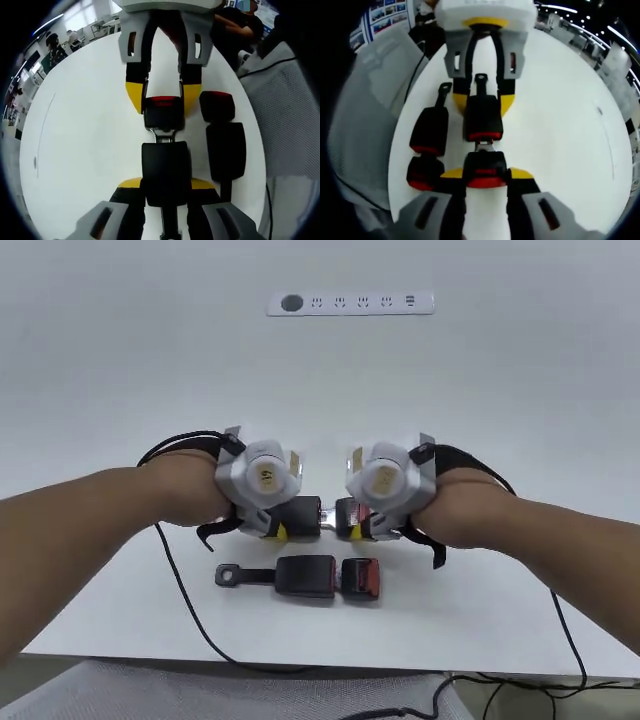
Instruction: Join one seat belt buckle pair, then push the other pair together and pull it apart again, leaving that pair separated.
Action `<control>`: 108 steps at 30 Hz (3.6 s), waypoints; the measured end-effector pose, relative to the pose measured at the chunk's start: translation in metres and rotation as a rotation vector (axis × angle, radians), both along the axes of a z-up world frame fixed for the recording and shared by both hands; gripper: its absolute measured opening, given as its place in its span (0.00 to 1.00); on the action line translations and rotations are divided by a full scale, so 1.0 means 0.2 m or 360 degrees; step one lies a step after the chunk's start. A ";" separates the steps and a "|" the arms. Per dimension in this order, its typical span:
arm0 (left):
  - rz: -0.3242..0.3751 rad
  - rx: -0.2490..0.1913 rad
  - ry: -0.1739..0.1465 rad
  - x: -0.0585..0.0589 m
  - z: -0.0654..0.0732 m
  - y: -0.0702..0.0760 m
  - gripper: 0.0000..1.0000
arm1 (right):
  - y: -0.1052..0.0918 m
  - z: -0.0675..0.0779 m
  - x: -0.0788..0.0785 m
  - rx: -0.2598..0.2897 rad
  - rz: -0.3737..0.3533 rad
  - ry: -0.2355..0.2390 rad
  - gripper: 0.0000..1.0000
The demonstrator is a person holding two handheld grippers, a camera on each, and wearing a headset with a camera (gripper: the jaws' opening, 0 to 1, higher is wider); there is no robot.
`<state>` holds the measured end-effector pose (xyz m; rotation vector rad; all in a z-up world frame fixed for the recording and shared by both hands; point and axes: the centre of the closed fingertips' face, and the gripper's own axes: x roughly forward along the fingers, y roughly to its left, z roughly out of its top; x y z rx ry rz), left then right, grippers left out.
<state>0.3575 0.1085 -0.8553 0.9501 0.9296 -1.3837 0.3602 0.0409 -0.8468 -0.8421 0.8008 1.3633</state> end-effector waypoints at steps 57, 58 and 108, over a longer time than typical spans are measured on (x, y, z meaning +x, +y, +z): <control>-0.0006 0.0039 -0.0005 0.01 0.00 0.00 0.34 | -0.53 -0.01 -0.03 -0.0158 -0.0073 -0.0063 0.33; -0.0008 0.0041 -0.0006 0.01 0.00 0.00 0.34 | -0.56 -0.01 -0.03 -0.0165 -0.0080 -0.0041 0.33; 0.0573 -0.0313 -0.0291 -0.26 0.44 0.24 0.62 | -0.81 0.44 -0.32 0.0365 -0.0803 -0.0220 0.67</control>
